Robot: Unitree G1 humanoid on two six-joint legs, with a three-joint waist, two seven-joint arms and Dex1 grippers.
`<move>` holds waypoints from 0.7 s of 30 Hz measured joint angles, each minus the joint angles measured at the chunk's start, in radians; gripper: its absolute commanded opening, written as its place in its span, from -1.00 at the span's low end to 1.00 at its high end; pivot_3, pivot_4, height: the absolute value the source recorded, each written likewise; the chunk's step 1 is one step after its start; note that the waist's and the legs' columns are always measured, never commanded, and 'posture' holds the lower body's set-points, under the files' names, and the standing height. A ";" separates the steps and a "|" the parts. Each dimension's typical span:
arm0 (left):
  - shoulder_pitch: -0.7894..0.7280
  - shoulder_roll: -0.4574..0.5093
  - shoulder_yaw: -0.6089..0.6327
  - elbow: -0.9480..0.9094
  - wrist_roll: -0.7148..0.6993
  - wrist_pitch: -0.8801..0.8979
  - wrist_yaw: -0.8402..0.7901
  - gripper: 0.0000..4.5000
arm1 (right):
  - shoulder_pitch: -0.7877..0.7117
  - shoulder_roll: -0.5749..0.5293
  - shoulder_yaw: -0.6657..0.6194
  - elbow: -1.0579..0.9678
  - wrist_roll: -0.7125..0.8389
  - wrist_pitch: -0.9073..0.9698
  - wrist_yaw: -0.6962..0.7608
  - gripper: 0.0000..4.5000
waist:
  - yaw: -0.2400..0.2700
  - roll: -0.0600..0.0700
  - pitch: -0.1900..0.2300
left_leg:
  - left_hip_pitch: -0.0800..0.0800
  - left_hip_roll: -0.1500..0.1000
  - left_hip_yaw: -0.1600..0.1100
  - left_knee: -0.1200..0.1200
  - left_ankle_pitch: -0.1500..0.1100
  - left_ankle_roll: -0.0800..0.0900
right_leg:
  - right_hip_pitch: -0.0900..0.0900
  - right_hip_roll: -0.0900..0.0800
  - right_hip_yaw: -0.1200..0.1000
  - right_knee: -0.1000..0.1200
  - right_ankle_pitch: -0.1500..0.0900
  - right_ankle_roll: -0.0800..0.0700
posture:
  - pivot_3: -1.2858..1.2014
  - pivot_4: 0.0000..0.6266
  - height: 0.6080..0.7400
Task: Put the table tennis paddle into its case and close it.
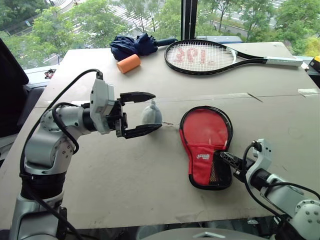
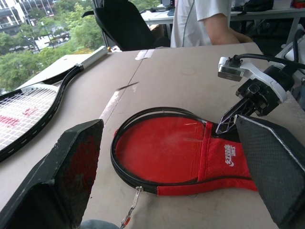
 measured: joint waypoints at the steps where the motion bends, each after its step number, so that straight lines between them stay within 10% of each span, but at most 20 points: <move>1: 0.000 0.000 0.000 0.000 0.000 0.000 0.000 1.00 | 0.000 0.000 0.000 0.000 0.000 0.000 0.000 -0.69 | 0.000 0.000 0.000 | 0.000 0.000 0.000 0.000 0.000 0.000 | 0.000 0.000 0.000 0.000 0.000 0.000 | 0.03 -0.52 1.00; 6: 0.029 0.000 0.000 0.000 0.008 -0.006 0.003 1.00 | -0.043 -0.357 0.059 0.031 0.009 -0.067 0.183 0.17 | 0.000 0.001 0.001 | 0.000 0.000 0.001 0.000 0.000 0.001 | 0.000 0.000 0.000 0.000 0.000 0.000 | 0.03 -0.52 1.00; 8: 0.053 0.002 0.002 0.000 0.013 -0.007 0.014 1.00 | -0.039 -0.602 0.127 0.056 -0.011 -0.201 0.397 0.17 | 0.000 0.001 0.001 | -0.001 0.001 0.002 0.000 0.000 0.001 | 0.000 0.001 0.000 -0.001 0.000 0.000 | 0.03 -0.52 1.00; 21: 0.102 0.024 0.043 0.186 0.109 0.005 0.110 1.00 | -0.213 -0.682 0.638 0.367 -0.453 -0.874 0.742 0.17 | -0.011 -0.003 0.001 | -0.002 0.002 0.000 0.001 0.000 0.000 | -0.001 0.001 -0.001 0.000 0.000 0.000 | 0.03 -0.52 1.00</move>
